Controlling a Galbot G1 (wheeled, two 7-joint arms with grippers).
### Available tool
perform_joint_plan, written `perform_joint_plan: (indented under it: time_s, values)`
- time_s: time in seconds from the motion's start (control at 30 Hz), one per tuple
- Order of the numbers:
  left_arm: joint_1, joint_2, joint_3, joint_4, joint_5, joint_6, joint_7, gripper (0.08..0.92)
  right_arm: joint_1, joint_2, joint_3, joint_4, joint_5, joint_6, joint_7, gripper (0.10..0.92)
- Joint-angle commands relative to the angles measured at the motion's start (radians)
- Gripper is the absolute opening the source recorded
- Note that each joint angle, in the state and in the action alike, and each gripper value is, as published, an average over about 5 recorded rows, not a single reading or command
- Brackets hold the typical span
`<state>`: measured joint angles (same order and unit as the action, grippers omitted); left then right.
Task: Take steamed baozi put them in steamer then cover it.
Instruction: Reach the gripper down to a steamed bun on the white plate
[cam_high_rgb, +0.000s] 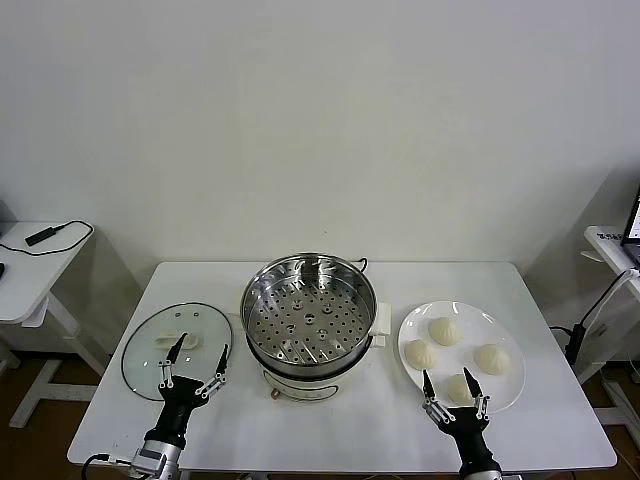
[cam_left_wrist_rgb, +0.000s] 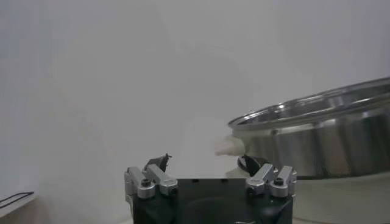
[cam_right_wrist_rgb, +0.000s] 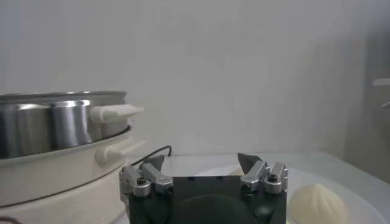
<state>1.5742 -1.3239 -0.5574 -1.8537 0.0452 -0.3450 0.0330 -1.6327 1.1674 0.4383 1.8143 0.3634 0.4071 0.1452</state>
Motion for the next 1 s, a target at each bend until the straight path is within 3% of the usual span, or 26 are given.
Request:
perform_joint_plan:
  time_s: [0.03, 0.27, 0.53, 0.67, 1.0]
  values:
    - [0.002, 0.000, 0.001, -0.002, 0.003, -0.003, 0.000, 0.823, 0.061, -0.018, 0.026, 0.020, 0.040, -0.076, 0.056, 0.823]
    - [0.007, -0.002, 0.003, -0.014, 0.005, -0.003, 0.000, 0.823, 0.329, -0.147, 0.018, -0.035, 0.143, -0.278, 0.129, 0.823]
    - [0.004, 0.000, 0.003, -0.024, 0.002, -0.005, 0.002, 0.823, 0.749, -0.329, -0.172, -0.267, 0.336, -0.458, 0.112, 0.823]
    - [0.003, -0.002, 0.005, -0.029, 0.001, -0.005, 0.001, 0.823, 0.882, -0.448, -0.298, -0.380, 0.358, -0.486, -0.083, 0.823]
    - [-0.006, -0.005, 0.010, -0.030, 0.000, -0.002, -0.001, 0.823, 1.226, -0.679, -0.737, -0.523, 0.216, -0.499, -0.804, 0.823]
